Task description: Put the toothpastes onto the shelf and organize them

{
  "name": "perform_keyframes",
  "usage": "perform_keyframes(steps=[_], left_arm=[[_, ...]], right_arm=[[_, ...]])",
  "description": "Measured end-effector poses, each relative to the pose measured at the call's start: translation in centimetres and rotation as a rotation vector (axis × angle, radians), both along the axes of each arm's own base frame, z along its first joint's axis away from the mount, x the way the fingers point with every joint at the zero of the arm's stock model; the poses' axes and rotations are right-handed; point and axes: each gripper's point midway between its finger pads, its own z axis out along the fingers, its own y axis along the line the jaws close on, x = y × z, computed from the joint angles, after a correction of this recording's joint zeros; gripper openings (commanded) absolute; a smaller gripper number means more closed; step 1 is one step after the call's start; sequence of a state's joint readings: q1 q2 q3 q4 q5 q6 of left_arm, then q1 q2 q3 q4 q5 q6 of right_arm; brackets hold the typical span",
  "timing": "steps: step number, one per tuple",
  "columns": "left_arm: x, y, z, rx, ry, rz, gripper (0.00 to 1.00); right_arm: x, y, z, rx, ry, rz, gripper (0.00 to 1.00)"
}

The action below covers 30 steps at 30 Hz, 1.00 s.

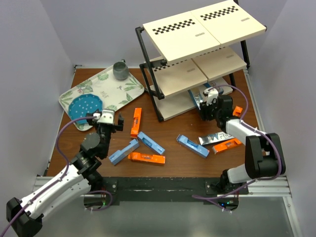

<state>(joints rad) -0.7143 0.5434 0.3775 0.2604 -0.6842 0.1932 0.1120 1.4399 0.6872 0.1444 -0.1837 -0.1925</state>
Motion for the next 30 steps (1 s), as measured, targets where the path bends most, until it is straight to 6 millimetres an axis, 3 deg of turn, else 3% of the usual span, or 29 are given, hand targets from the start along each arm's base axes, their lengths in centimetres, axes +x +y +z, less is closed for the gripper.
perform_keyframes(steps=[8, 16, 24, 30], left_arm=[[0.1, -0.1, -0.3, 0.008, 0.009, 0.000, 0.99], [0.2, -0.2, -0.5, 0.013, 0.015, 0.000, 0.99], [0.2, -0.2, -0.5, 0.013, 0.015, 0.000, 0.99], [0.2, -0.2, -0.5, 0.013, 0.015, 0.000, 0.99]], right_arm=[[2.9, 0.4, -0.7, 0.010, -0.019, -0.005, 0.49], [3.8, 0.8, -0.2, 0.043, -0.040, -0.009, 0.64], [3.9, 1.0, 0.5, 0.072, -0.048, -0.025, 0.72], [2.9, 0.7, 4.9, 0.162, -0.127, -0.109, 0.82]])
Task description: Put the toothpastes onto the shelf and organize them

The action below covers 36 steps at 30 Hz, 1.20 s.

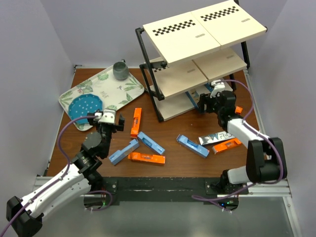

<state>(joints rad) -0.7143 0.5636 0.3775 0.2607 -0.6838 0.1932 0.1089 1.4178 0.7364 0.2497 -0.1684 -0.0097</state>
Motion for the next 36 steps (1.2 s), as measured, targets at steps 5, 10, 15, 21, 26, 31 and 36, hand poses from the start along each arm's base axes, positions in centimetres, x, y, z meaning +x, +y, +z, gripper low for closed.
perform_keyframes(steps=[5, 10, 15, 21, 26, 31, 36], left_arm=[[0.0, -0.1, 0.0, 0.000, 0.000, -0.003, 0.99], [0.0, -0.1, 0.0, 0.000, 0.000, -0.008, 0.99], [0.0, -0.2, 0.0, 0.000, -0.001, -0.012, 0.99], [0.0, -0.3, 0.0, 0.000, -0.001, -0.015, 0.99], [0.0, -0.3, 0.0, 0.001, -0.001, -0.015, 0.99], [0.0, -0.2, 0.0, 0.001, -0.001, -0.014, 0.99], [0.0, -0.2, 0.0, 0.001, -0.001, -0.014, 0.99]], right_arm=[[-1.9, -1.2, 2.3, 0.163, -0.031, -0.155, 0.88], [-3.4, -1.9, 0.7, 0.356, 0.046, -0.336, 0.88], [-4.2, -1.7, -1.4, 0.541, 0.129, -0.474, 0.83], [-3.5, -1.5, -3.2, 0.681, 0.188, -0.586, 0.78], [-3.2, -1.4, -5.4, 0.720, 0.250, -0.643, 0.74], [-1.9, -1.2, -5.9, 0.738, 0.262, -0.662, 0.69], [0.4, -0.9, -5.2, 0.752, 0.234, -0.648, 0.63]])
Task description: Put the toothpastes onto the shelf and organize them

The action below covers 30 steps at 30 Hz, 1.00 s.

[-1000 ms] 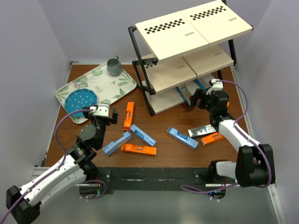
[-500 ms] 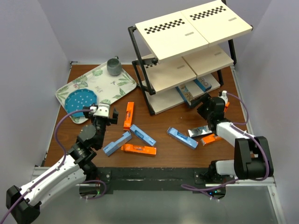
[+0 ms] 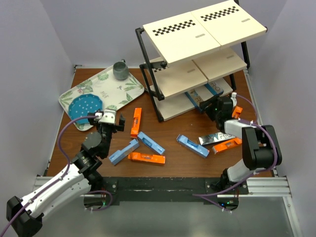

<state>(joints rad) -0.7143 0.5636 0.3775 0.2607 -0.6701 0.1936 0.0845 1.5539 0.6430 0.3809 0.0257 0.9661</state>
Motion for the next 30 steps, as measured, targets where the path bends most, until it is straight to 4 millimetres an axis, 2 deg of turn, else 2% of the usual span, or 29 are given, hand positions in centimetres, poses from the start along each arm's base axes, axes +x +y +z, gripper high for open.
perform_keyframes(steps=[9, 20, 30], left_arm=[[0.0, 0.1, 0.0, 0.001, 0.002, 0.008, 0.99], [0.0, 0.2, 0.0, 0.001, 0.002, 0.013, 0.99], [0.0, 0.3, 0.0, -0.002, -0.001, 0.014, 0.99]], right_arm=[[2.2, 0.5, 0.9, 0.007, -0.028, 0.006, 0.54], [2.1, 3.9, 1.0, 0.059, -0.017, 0.002, 0.50], [2.3, 4.3, 1.3, 0.087, -0.011, -0.019, 0.49]])
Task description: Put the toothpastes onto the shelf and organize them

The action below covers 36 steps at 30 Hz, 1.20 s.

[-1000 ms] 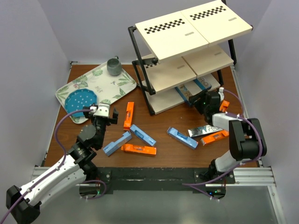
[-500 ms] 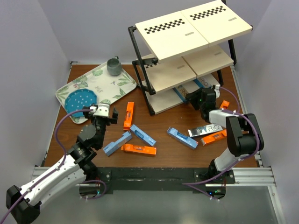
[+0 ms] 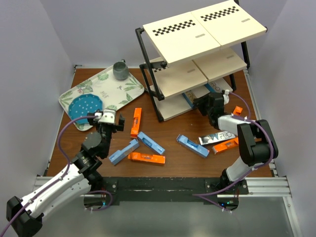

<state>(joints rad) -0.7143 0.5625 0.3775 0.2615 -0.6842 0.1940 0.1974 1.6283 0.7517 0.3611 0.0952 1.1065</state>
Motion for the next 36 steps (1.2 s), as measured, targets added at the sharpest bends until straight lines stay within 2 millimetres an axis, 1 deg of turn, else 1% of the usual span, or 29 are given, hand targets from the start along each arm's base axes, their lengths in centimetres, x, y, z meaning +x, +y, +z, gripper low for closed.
perform_keyframes(steps=[7, 13, 17, 18, 21, 22, 23, 24, 25, 26, 28, 29, 32, 34, 36], left_arm=[[-0.1, 0.1, 0.1, -0.004, -0.005, 0.000, 0.99], [-0.1, 0.1, 0.2, -0.004, -0.005, 0.000, 0.99], [-0.1, 0.1, 0.3, -0.008, -0.009, 0.000, 0.99], [-0.1, 0.1, 0.3, -0.009, -0.010, 0.000, 0.99], [-0.2, 0.2, 0.4, -0.011, -0.013, 0.000, 0.99], [-0.2, 0.2, 0.5, -0.013, -0.015, 0.000, 0.99], [-0.3, 0.2, 0.6, -0.016, -0.018, -0.001, 0.99], [-0.3, 0.2, 0.6, -0.017, -0.020, -0.001, 0.99], [-0.3, 0.3, 0.7, -0.020, -0.023, -0.002, 0.99], [-0.4, 0.3, 0.9, -0.024, -0.028, -0.003, 0.99], [-0.5, 0.3, 1.2, -0.033, -0.039, -0.007, 0.99], [-0.6, 0.4, 1.4, -0.038, -0.044, -0.009, 0.99], [-0.8, 0.4, 1.7, -0.048, -0.056, -0.019, 0.99], [-0.9, 0.3, 1.8, -0.054, -0.061, -0.028, 0.99], [-1.0, 0.2, 1.9, -0.066, -0.063, -0.039, 0.99]], right_arm=[[0.0, 0.6, 0.2, 0.012, -0.002, 0.013, 0.50], [-0.1, 1.0, 0.3, 0.014, -0.002, 0.033, 0.55], [0.0, 1.9, 0.9, 0.006, -0.010, 0.101, 0.58], [0.0, 2.1, 1.1, -0.003, -0.011, 0.122, 0.62], [-0.1, 2.6, 1.7, -0.054, -0.003, 0.205, 0.70], [-0.3, 2.6, 1.9, -0.091, 0.007, 0.242, 0.74], [-0.6, 2.6, 2.3, -0.130, 0.015, 0.280, 0.75], [-1.1, 2.4, 2.7, -0.174, 0.038, 0.310, 0.77], [-1.7, 2.0, 3.0, -0.230, 0.054, 0.350, 0.82], [-2.1, 1.7, 3.5, -0.274, 0.062, 0.380, 0.84], [-3.0, 0.6, 5.4, -0.408, 0.063, 0.458, 0.86], [-3.4, 0.1, 6.4, -0.466, 0.057, 0.492, 0.90], [-4.9, -1.1, 8.6, -0.631, 0.056, 0.602, 0.93], [-6.1, -2.0, 8.8, -0.732, 0.092, 0.695, 0.95], [-7.4, -2.7, 8.3, -0.808, 0.151, 0.798, 0.96]])
